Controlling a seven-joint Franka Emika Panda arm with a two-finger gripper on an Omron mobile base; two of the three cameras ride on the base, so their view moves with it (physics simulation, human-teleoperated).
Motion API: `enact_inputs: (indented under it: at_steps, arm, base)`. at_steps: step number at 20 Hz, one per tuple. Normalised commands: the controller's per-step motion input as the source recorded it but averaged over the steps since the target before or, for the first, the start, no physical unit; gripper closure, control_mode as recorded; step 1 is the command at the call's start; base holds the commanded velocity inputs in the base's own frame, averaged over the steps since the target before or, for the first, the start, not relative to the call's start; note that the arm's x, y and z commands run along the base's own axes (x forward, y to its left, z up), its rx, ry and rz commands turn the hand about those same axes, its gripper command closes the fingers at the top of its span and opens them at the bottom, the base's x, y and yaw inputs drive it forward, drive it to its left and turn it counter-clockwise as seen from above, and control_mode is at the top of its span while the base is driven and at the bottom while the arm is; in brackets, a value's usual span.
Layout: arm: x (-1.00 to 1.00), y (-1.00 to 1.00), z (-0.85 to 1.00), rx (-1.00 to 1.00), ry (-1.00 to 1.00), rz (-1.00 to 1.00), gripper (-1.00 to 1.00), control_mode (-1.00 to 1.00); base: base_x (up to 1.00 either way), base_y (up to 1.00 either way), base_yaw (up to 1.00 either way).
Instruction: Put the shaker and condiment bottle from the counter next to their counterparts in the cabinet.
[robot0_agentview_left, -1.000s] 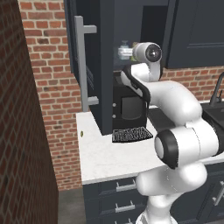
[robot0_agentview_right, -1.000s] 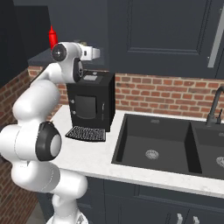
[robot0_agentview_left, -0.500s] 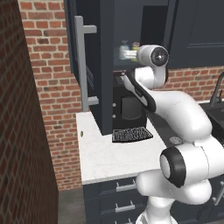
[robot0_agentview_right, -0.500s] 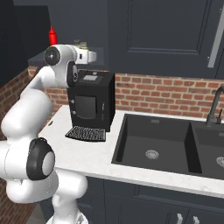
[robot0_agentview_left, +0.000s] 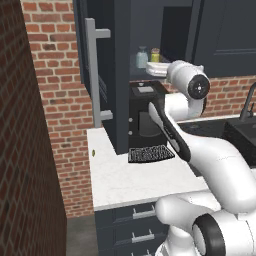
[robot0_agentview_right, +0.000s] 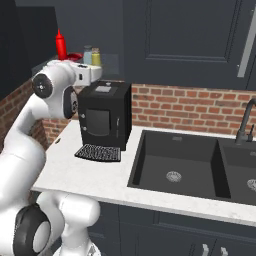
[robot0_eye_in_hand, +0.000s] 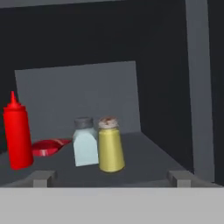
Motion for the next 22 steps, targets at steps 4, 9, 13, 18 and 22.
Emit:
enact_inputs:
  at_steps: [4,9,13,18,22]
  arm:
    - [-1.00,0.00,0.18,0.02,-0.28,0.00,-1.00,-1.00]
    - [-1.00,-0.19,0.13,0.01,-0.22,0.01,-1.00,-1.00]
    - [-1.00,-0.56,0.36,-0.01,-0.05,0.09,-1.00,-1.00]
    - [-1.00,-0.68,0.49,-0.10,0.00,0.12,-1.00,-1.00]
    - [-1.00,-0.68,0.41,-0.18,0.00,0.19,-1.00,-1.00]
  base:
    - [0.00,0.00,0.00]
    - [0.00,0.00,0.00]
    - [0.00,0.00,0.00]
    - [0.00,0.00,0.00]
    - [0.00,0.00,0.00]
